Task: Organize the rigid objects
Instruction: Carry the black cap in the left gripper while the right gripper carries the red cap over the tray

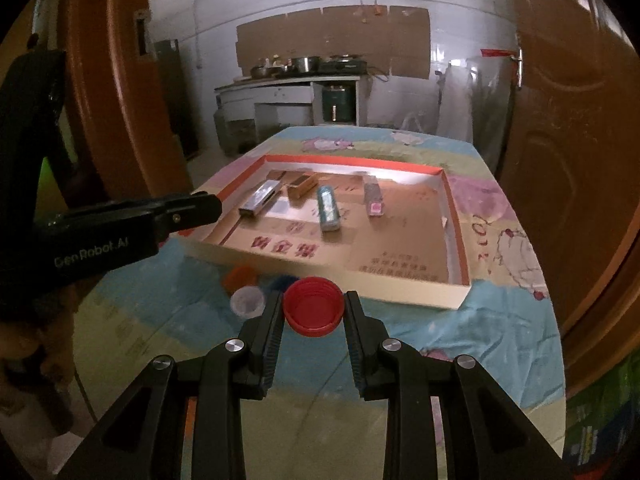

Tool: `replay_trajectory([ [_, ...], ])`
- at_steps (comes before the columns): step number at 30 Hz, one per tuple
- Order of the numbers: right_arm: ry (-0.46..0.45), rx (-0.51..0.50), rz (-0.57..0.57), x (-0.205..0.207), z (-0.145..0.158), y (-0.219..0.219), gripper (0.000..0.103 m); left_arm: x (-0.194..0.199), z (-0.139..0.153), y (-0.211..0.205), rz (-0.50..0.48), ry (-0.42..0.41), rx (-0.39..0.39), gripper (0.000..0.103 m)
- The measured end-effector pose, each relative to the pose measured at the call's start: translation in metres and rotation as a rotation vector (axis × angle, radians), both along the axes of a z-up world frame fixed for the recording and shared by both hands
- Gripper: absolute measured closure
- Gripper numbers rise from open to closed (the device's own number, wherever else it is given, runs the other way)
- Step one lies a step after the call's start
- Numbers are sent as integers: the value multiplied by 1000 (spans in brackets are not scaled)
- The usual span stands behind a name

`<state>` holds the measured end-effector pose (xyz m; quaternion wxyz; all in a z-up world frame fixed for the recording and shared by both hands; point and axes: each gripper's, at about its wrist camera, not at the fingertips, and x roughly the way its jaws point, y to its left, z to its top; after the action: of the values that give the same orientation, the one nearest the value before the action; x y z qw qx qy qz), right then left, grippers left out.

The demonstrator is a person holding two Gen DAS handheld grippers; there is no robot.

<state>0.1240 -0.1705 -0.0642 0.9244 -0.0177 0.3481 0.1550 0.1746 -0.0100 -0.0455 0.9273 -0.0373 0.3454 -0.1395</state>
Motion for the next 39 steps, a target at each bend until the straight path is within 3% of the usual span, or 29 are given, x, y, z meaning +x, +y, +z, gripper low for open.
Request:
replay_trajectory([
  [20, 24, -6, -24, 79, -4, -17, 73, 75, -15, -17, 13, 72, 44, 73],
  [39, 46, -13, -35, 132, -21, -27, 73, 129, -48, -24, 25, 128, 86, 73],
])
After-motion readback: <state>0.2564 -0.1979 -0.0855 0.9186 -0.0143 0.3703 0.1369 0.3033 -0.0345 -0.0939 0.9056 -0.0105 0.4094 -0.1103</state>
